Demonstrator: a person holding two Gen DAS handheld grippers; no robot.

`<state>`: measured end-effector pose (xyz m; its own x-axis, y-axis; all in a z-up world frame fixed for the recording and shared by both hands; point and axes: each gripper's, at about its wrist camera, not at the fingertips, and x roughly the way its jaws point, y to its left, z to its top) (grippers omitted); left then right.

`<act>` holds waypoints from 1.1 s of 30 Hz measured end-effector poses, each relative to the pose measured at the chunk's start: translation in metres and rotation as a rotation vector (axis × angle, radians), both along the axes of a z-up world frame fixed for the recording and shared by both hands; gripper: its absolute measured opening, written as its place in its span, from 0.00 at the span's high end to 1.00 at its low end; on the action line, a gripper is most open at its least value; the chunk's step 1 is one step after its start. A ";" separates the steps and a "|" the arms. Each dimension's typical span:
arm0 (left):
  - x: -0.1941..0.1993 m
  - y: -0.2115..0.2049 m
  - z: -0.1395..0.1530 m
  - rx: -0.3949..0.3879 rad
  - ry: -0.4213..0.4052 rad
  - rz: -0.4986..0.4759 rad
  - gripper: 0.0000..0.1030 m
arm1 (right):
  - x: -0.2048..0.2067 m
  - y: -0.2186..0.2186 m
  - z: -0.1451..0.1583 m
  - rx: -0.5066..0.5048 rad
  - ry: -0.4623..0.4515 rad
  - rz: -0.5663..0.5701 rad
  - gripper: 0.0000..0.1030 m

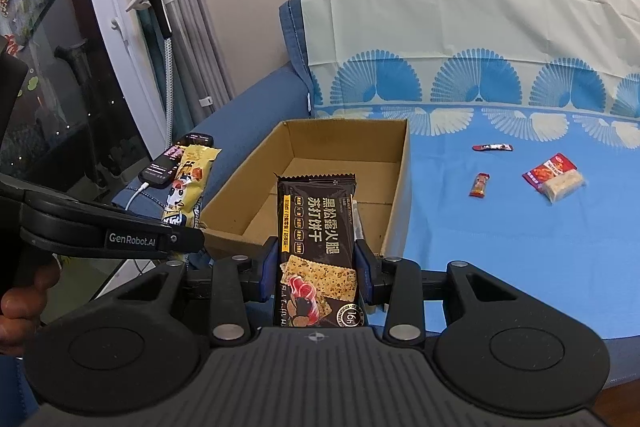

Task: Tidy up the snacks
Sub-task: 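Carry the yellow cone snack and dark biscuit bar over the box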

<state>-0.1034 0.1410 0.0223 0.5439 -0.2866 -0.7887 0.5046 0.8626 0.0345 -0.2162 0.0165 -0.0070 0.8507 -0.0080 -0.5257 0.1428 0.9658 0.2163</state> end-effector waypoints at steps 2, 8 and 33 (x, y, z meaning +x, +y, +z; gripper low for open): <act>0.003 -0.001 -0.001 0.003 0.006 0.003 0.87 | 0.004 -0.001 -0.001 0.002 0.009 0.000 0.60; 0.018 -0.003 -0.008 0.010 0.031 0.011 0.87 | 0.014 -0.003 -0.007 0.003 0.037 0.002 0.60; 0.126 -0.007 -0.037 0.046 0.116 0.085 0.87 | 0.110 -0.021 -0.023 0.011 0.137 0.005 0.60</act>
<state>0.0227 0.1343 -0.0143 0.4696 -0.2050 -0.8588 0.4324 0.9014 0.0212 -0.1063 -0.0048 -0.0304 0.7711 0.0026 -0.6367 0.1667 0.9643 0.2057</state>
